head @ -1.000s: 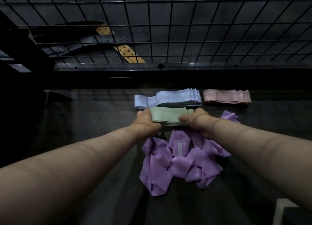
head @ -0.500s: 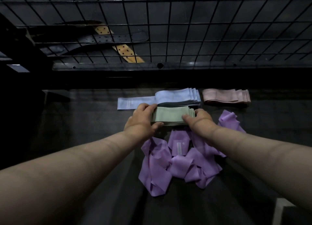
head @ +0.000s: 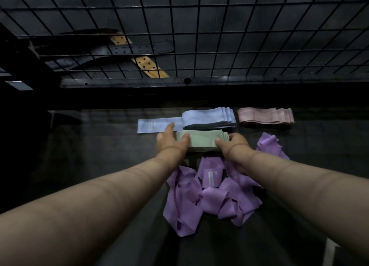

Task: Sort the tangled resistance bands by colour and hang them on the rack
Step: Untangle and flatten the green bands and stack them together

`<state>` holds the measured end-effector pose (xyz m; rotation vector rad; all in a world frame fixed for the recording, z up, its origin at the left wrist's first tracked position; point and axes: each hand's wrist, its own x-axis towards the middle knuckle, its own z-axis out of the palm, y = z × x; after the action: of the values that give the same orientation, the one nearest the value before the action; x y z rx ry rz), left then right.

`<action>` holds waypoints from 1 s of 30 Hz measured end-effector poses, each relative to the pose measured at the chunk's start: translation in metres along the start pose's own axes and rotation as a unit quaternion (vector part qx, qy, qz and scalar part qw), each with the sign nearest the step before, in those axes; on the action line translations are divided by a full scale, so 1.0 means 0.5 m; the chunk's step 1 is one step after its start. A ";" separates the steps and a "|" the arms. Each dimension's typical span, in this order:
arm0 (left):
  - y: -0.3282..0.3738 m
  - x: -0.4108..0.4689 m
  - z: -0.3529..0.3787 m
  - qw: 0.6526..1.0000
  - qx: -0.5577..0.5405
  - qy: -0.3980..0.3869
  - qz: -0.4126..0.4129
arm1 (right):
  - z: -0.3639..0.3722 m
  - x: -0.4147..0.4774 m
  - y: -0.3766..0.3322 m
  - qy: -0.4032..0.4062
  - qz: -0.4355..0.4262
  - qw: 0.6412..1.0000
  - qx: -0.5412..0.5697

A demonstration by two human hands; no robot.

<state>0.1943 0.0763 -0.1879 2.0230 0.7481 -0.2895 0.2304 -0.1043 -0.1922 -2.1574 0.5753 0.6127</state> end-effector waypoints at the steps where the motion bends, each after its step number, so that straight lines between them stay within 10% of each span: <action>1: -0.005 0.003 0.001 0.999 0.002 -0.003 -0.033 | 0.000 -0.001 0.003 0.000 -0.003 1.000 0.010; 30: 0.018 0.007 0.015 0.995 0.004 -0.033 -0.096 | -0.007 0.012 0.015 -0.008 0.000 1.000 0.012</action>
<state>0.2032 0.0678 -0.1873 1.9425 0.9018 -0.4678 0.2315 -0.1129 -0.1983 -2.1289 0.5715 0.6199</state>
